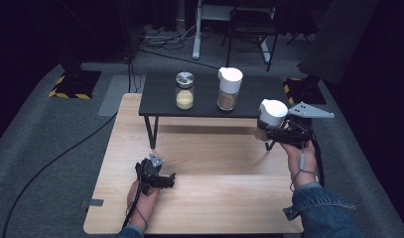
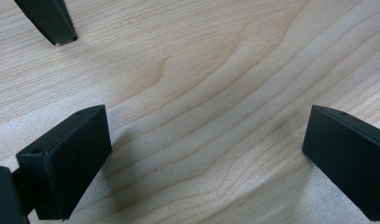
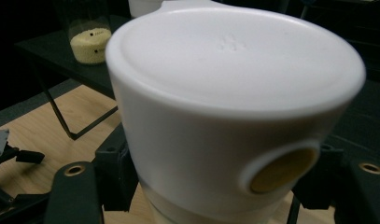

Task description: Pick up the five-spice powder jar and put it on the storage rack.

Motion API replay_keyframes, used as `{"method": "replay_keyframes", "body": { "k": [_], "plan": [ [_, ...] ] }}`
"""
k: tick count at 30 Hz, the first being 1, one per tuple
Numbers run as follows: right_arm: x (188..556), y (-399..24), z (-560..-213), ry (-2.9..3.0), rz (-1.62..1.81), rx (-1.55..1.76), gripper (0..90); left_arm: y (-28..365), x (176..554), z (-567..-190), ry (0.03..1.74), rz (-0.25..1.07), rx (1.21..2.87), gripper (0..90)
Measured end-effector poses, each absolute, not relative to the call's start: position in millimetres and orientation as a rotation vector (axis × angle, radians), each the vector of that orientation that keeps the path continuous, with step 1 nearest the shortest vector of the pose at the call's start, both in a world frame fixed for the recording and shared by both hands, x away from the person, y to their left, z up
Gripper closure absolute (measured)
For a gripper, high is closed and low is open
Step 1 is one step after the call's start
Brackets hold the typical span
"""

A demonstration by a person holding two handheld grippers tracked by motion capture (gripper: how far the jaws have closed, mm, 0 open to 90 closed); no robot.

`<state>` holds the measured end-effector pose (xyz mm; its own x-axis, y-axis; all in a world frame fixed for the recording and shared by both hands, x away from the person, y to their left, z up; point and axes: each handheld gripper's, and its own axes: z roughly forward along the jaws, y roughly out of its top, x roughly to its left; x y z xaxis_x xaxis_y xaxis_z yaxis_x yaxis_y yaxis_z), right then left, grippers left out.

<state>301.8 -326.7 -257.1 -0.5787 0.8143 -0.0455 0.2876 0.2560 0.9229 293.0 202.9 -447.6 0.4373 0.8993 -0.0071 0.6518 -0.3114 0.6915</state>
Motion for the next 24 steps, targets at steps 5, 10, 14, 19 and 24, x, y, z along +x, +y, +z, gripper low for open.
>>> {"method": "replay_keyframes", "body": {
  "k": [5,10,14,19,24],
  "plan": [
    [311.4,-324.3,-247.1,1.995,1.302,0.999,29.9,202.9,292.8,-447.8,1.299,0.513,2.066,1.2],
    [323.6,-319.8,-238.0,1.993,1.289,1.007,29.9,203.0,293.1,-447.4,1.297,0.512,2.070,1.2],
    [333.8,-315.1,-231.5,1.980,1.290,1.003,29.9,202.9,292.8,-447.8,1.299,0.512,2.066,1.2],
    [346.0,-309.5,-227.4,1.971,1.288,1.006,29.9,203.0,293.0,-447.5,1.298,0.512,2.069,1.2],
    [356.9,-305.0,-226.8,1.949,1.279,1.010,29.9,202.9,292.8,-447.8,1.301,0.510,2.064,1.2]
  ]
}}
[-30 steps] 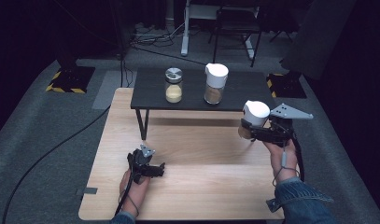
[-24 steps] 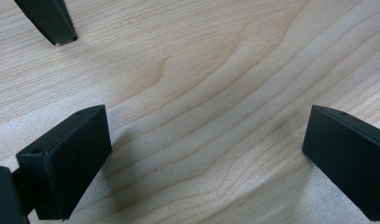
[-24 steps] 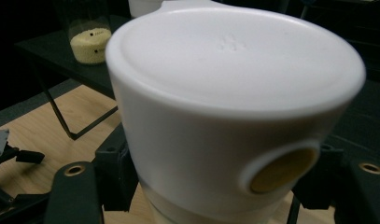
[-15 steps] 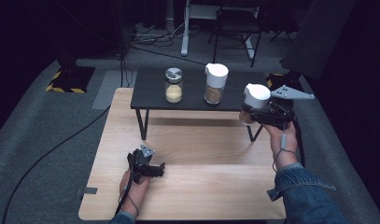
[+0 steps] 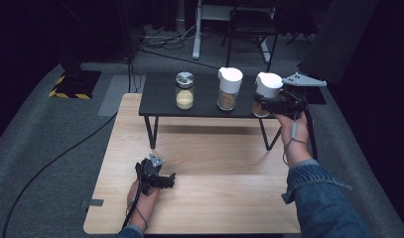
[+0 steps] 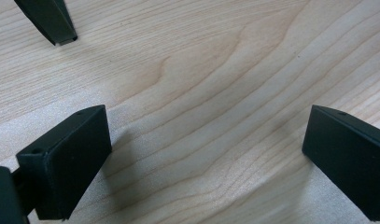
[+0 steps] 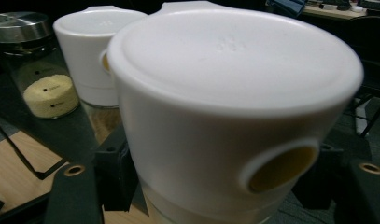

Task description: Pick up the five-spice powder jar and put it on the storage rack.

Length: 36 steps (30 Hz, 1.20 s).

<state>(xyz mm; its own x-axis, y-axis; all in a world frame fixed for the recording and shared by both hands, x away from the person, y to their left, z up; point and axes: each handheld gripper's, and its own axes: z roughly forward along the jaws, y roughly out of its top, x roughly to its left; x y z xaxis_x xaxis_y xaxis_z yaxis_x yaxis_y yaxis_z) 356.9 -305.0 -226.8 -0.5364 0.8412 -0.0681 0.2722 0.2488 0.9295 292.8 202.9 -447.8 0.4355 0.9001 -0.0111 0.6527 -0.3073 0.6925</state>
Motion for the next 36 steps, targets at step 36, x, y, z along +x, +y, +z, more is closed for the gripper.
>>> {"method": "replay_keyframes", "body": {
  "k": [36],
  "plan": [
    [392.4,-308.8,-248.3,1.945,1.281,1.052,13.9,202.8,292.8,-447.8,1.300,0.511,2.065,1.2]
  ]
}}
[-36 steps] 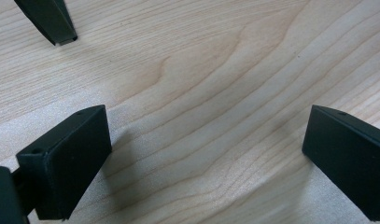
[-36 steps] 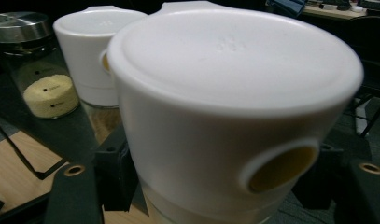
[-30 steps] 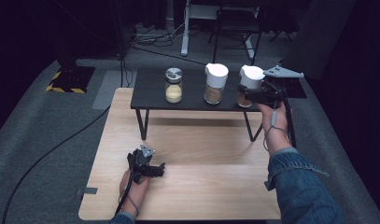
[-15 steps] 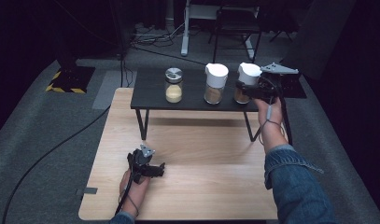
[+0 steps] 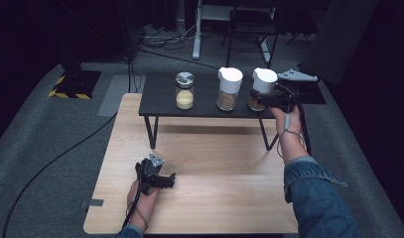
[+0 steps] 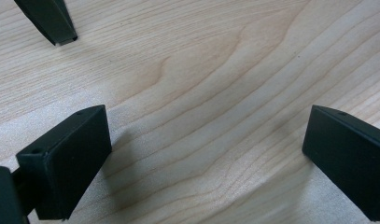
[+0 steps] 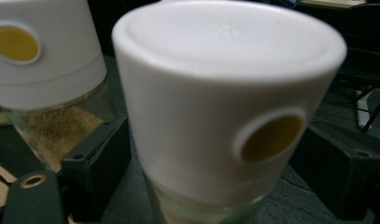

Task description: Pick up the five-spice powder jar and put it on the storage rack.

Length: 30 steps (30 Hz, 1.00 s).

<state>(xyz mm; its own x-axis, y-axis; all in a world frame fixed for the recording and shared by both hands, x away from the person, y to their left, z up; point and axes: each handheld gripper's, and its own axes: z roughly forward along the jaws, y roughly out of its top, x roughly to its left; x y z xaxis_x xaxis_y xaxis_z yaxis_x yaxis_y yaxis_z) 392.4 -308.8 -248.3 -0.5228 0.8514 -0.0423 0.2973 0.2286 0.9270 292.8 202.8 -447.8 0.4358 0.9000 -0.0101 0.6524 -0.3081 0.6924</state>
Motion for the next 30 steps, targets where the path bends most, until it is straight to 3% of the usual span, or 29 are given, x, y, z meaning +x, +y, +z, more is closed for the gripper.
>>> {"method": "replay_keyframes", "body": {
  "k": [7,30],
  "plan": [
    [378.2,-314.4,-254.5,1.943,1.279,1.024,9.6,203.0,293.1,-447.4,1.297,0.513,2.071,1.1],
    [332.5,-333.9,-278.9,1.945,1.271,0.999,9.2,202.9,293.1,-447.6,1.298,0.512,2.069,1.0]
  ]
}}
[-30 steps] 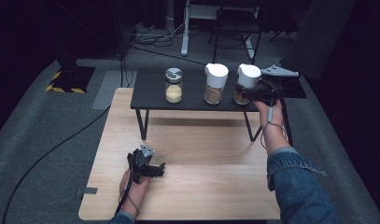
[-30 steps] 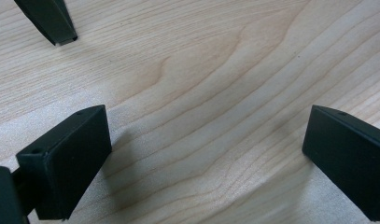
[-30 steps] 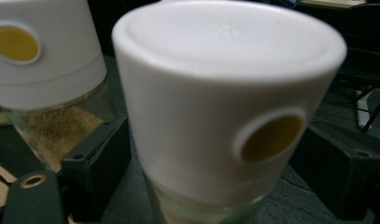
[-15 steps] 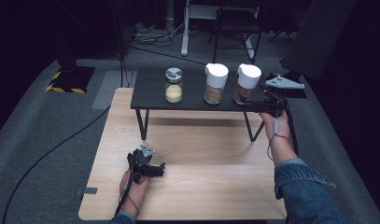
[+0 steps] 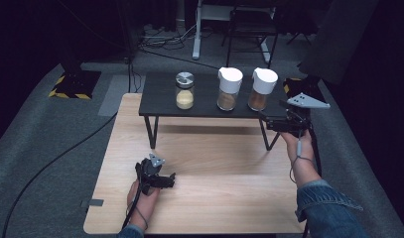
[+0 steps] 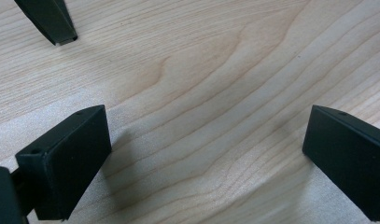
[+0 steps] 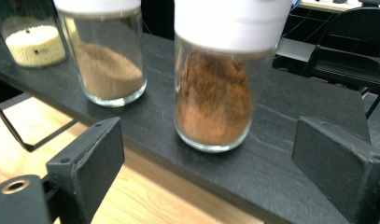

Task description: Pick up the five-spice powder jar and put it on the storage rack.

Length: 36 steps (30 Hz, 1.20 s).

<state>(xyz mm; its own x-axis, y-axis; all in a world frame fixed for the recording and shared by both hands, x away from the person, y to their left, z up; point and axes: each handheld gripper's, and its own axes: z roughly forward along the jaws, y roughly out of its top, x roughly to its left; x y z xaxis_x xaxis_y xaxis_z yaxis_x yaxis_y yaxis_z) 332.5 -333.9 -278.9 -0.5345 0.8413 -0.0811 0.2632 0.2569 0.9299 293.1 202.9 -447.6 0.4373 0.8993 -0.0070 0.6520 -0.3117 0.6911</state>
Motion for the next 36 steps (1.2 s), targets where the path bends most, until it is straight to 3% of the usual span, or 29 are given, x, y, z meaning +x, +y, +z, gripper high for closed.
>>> {"method": "replay_keyframes", "body": {
  "k": [36],
  "plan": [
    [301.0,-359.2,-390.7,2.113,1.187,1.145,8.8,202.6,293.0,-447.6,1.300,0.513,2.068,0.8]
  ]
}}
